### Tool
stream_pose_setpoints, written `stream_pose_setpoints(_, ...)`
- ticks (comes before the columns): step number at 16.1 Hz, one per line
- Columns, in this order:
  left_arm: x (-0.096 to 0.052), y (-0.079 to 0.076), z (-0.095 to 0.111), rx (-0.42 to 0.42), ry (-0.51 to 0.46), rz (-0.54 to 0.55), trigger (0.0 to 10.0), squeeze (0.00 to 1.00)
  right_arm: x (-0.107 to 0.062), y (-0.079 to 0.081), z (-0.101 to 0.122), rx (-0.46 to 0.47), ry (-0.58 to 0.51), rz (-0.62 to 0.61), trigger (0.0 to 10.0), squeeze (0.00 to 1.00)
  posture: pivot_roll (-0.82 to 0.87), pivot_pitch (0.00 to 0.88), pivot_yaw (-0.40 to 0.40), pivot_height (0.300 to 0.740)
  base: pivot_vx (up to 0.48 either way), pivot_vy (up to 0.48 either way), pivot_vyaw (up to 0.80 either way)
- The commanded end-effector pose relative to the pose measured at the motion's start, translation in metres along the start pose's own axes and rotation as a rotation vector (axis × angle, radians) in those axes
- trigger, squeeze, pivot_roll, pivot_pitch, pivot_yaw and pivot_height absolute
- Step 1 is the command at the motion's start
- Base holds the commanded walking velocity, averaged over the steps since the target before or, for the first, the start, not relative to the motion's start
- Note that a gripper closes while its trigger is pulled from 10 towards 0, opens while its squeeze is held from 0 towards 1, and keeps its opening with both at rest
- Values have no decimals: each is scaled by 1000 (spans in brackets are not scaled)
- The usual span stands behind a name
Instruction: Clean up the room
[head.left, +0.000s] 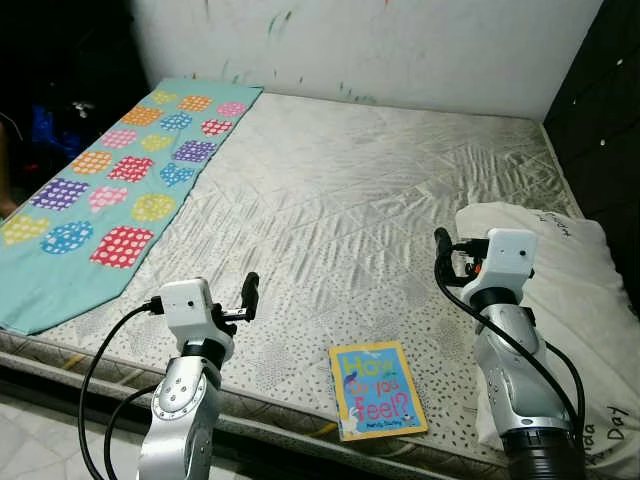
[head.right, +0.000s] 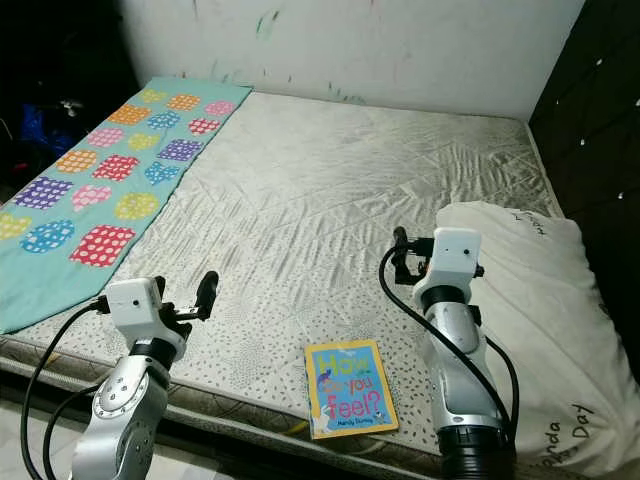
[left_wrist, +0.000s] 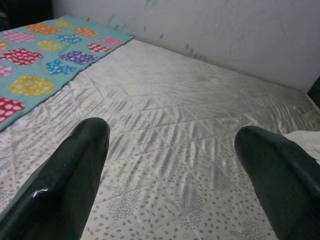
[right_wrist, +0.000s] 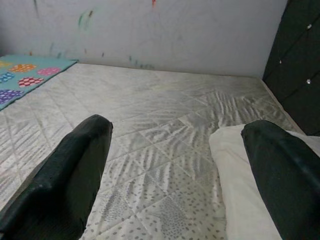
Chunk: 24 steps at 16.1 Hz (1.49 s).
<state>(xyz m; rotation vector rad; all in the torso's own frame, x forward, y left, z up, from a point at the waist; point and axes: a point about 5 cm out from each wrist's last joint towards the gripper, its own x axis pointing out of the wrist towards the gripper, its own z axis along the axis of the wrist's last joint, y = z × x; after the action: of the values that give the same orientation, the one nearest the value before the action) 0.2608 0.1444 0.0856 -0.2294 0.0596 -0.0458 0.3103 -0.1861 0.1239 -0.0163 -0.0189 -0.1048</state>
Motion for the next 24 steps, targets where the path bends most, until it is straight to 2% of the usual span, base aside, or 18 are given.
stream_pose_setpoints(1,2,-2,1,-4,-5,-10,10000,0,3,-1,2,-13,12,-17,10000,992,-55,0,20,740,0,0,0)
stream_pose_setpoints(2,2,-2,1,-4,-5,-10,10000,0,2,-2,1,-9,17,-24,10000,0,-57,0,21,740,0,0,-800)
stream_pose_setpoints(6,3,-2,4,-16,-9,-4,10000,0,1,-8,-2,-9,21,-50,10000,0,-58,0,22,740,0,0,-800)
stream_pose_setpoints(16,3,-3,5,-36,-8,-8,10000,0,3,-12,3,-22,6,-69,10000,0,-65,0,17,740,0,0,-773)
stream_pose_setpoints(19,3,-3,5,-33,-8,-10,10000,0,3,-11,4,-17,1,-65,10000,0,-64,0,16,740,0,0,0)
stream_pose_setpoints(24,3,-2,4,-27,-3,-9,10000,0,3,-11,3,-19,4,-67,10000,0,-65,0,15,740,0,328,0)
